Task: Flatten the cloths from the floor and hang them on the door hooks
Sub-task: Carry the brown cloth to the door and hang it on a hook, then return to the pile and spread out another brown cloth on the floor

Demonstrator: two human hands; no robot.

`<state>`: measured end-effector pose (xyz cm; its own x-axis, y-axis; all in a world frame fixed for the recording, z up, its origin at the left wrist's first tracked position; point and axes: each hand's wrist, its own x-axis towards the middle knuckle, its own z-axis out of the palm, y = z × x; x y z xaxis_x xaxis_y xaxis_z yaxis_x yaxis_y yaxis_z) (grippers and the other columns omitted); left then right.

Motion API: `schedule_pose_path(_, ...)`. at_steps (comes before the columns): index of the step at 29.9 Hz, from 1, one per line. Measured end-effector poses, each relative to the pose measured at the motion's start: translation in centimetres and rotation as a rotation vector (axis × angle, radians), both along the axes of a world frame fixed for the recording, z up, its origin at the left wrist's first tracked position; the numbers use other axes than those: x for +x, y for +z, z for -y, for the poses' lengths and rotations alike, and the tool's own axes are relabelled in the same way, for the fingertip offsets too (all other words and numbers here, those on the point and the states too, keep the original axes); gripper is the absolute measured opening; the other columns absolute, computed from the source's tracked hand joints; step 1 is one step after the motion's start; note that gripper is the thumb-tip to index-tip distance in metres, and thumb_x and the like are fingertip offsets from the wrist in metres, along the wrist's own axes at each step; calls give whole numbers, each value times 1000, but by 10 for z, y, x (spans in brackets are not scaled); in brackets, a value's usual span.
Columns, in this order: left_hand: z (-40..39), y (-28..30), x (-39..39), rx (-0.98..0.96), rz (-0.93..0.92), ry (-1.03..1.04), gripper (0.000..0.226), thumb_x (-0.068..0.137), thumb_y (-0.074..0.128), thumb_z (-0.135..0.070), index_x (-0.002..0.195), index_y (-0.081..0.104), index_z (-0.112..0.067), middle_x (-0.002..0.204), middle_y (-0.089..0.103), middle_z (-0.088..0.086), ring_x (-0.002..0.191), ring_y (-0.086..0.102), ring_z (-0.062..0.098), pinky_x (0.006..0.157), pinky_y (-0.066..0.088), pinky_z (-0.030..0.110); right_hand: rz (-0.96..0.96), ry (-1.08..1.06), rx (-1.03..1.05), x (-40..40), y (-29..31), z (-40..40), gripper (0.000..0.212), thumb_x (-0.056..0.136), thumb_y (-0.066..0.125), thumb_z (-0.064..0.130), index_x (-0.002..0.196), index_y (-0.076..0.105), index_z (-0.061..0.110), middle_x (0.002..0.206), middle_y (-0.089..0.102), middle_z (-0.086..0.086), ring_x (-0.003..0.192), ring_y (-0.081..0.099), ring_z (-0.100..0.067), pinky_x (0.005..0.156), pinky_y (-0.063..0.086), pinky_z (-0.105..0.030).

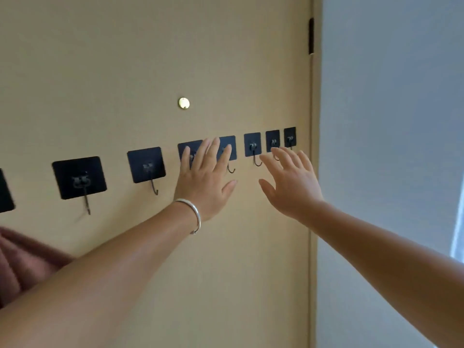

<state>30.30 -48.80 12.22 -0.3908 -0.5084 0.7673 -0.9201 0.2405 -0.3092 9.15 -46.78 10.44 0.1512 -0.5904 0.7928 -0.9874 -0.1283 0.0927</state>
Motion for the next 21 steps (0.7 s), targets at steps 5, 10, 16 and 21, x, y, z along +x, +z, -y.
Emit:
schedule_pose_path(5,5,-17,-74,52,5,-256,71,95,26,-56,152,6,-20,160,8,8,147,0,24,117,4,54,30,-272,53,-73,-5,-50,54,95,40,50,144,34,28,153,32,-5,145,20,-24,119,13,-49)
schedule_pose_path(10,-11,-37,-151,114,-11,-480,70,95,24,-54,152,3,-21,160,2,8,147,-2,23,116,4,53,25,-506,102,-118,-24,-125,54,95,43,49,144,37,26,152,34,-6,144,23,-25,119,13,-49)
schedule_pose_path(16,-69,-57,-245,211,-13,-738,71,94,25,-56,152,0,-23,161,1,6,147,-5,22,116,-1,53,37,-775,130,-165,-34,-233,55,93,48,46,143,40,24,149,36,-7,142,25,-24,117,13,-49)
schedule_pose_path(21,-146,-60,-320,222,32,-946,73,94,25,-58,152,-1,-23,161,0,5,147,-3,22,115,0,54,56,-987,129,-204,-38,-331,55,93,47,46,144,40,24,151,35,-7,143,26,-24,117,14,-50)
